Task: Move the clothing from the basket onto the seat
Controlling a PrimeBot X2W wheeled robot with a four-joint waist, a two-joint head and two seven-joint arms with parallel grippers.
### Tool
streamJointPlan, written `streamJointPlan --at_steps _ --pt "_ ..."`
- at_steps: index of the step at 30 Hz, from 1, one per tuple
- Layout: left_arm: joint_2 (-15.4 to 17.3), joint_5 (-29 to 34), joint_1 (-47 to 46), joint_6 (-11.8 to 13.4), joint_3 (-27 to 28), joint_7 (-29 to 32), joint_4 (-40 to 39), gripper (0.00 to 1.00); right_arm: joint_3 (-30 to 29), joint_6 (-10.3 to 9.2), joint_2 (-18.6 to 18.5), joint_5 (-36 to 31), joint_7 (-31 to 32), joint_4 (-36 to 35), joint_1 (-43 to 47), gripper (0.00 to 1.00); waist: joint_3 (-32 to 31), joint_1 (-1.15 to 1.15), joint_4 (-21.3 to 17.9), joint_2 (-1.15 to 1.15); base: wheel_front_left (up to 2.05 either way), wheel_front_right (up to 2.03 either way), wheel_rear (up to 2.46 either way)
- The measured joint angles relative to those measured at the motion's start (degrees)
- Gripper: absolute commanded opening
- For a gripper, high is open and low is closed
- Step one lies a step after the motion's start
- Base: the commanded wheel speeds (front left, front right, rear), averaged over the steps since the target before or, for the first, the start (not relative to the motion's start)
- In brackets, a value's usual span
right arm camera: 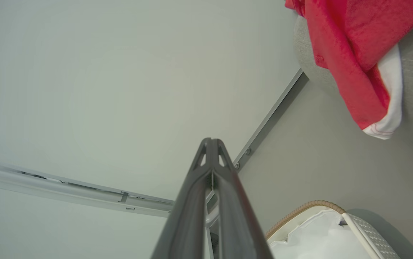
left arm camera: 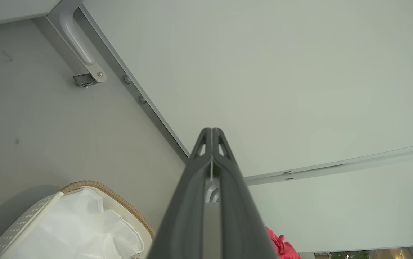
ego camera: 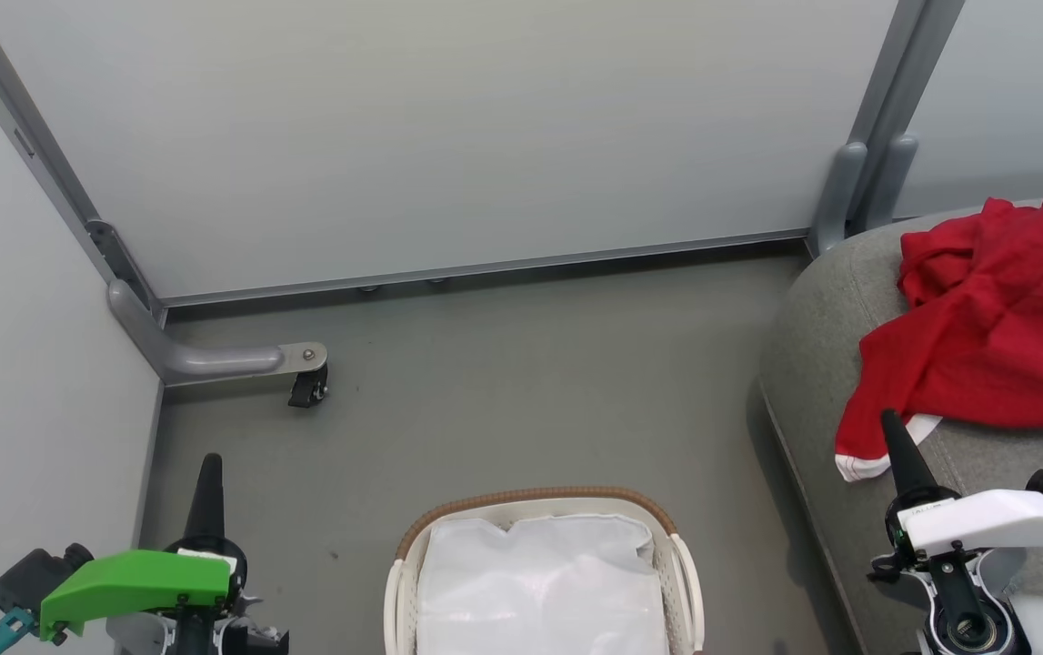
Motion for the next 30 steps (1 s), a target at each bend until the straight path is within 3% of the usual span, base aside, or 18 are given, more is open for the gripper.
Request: streamJointPlan --at_steps 30 --pt "0.0 -12.6 -1.0 -0.8 2.7 4.0 -1.2 0.0 -0.9 -0.01 -0.1 15.4 3.9 -1.4 0.6 0.0 0.3 0.0 -1.3 0.0 0.0 0.0 0.0"
